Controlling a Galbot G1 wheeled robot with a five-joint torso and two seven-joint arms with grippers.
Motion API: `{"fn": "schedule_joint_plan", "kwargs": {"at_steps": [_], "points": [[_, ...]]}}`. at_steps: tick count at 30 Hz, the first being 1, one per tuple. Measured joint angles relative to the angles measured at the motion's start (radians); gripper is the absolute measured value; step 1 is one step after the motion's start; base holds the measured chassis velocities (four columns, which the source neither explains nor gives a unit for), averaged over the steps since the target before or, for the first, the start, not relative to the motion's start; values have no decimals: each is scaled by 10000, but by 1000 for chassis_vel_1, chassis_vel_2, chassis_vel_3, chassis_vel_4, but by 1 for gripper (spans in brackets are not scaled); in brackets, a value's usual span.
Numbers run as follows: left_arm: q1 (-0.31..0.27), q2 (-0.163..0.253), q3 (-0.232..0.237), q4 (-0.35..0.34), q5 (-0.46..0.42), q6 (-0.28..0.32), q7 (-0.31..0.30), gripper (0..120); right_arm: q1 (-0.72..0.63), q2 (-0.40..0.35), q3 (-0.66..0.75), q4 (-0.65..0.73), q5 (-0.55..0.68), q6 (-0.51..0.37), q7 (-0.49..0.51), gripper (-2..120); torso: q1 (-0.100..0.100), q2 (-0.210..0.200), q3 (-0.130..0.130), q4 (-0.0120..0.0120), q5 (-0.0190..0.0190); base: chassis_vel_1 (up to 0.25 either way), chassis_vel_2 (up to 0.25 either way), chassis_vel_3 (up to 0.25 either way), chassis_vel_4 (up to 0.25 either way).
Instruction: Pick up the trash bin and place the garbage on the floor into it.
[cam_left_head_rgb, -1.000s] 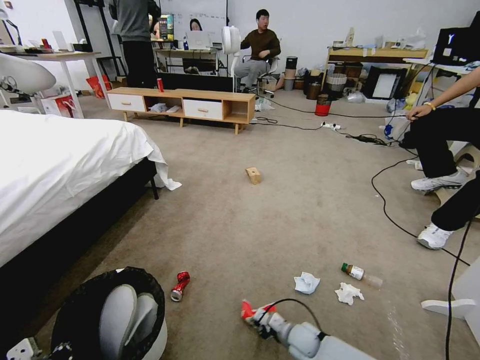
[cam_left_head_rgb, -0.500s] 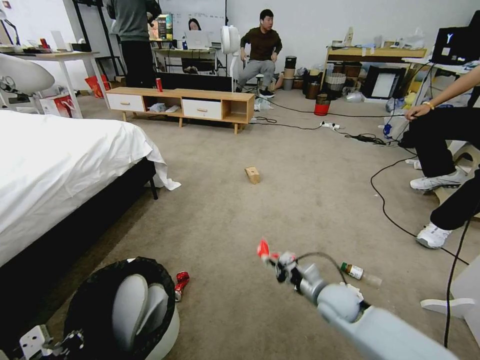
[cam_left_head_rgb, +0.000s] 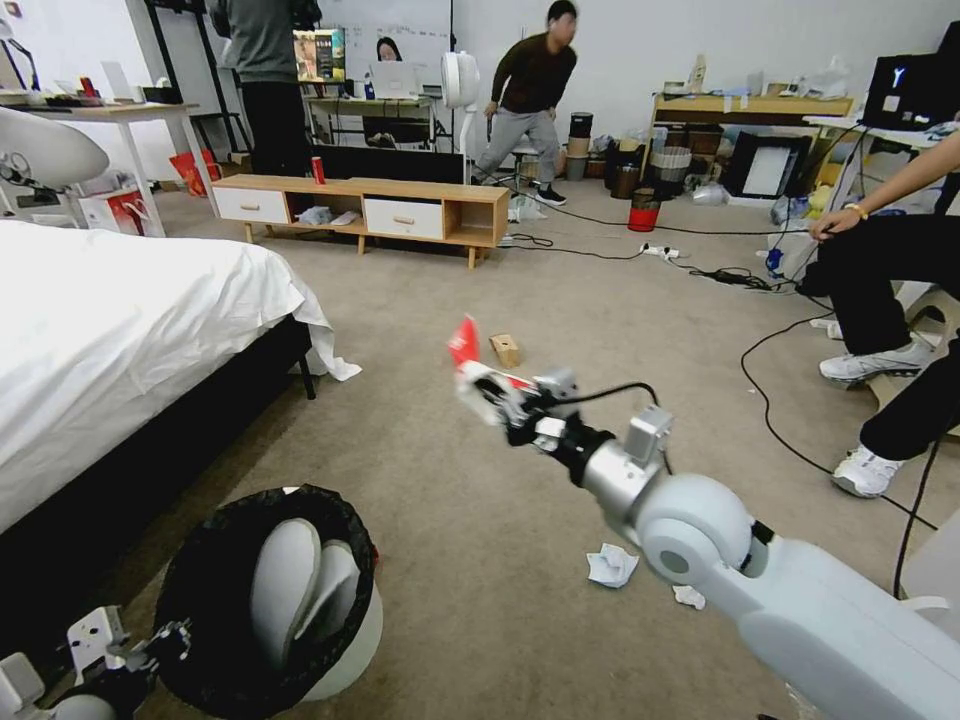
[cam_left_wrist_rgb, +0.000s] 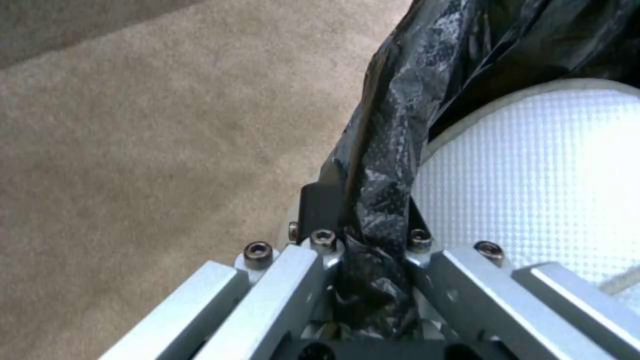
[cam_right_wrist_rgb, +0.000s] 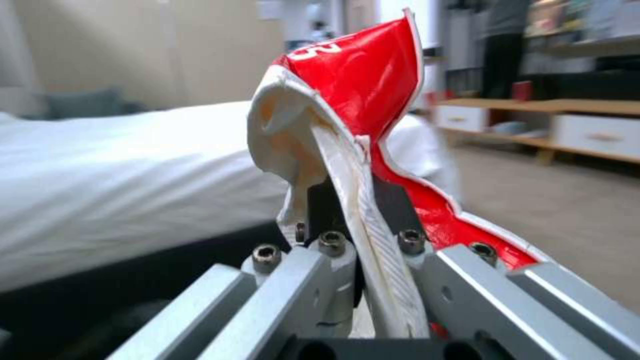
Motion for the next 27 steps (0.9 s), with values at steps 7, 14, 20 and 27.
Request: {"fn": "schedule_joint_plan", "kwargs": {"at_steps": [7, 14, 20, 27], "points": [[89, 2, -45, -120, 69, 0, 28, 2, 2511, 1598, -2225, -363, 1815, -399, 554, 0, 0, 0, -1, 2, -2, 0, 0, 0, 0], [48, -1, -34, -159, 86, 0, 39, 2, 3214, 2761, -3249, -704, 2539, -913, 973, 0, 0, 0, -1, 4, -3, 0, 0, 0, 0], [-68, 2, -37, -144, 99, 0, 69, 2, 3746, 3689, -4189, -991, 2828, -1849, 1588, 0, 0, 0, -1, 2, -2, 0, 0, 0, 0], [-156, 31, -82, -143, 53, 0, 96, 2, 4073, 4250, -4773, -1266, 3075, -2905, 2142, 0, 0, 0, -1, 2, -1, 0, 0, 0, 0]]}}
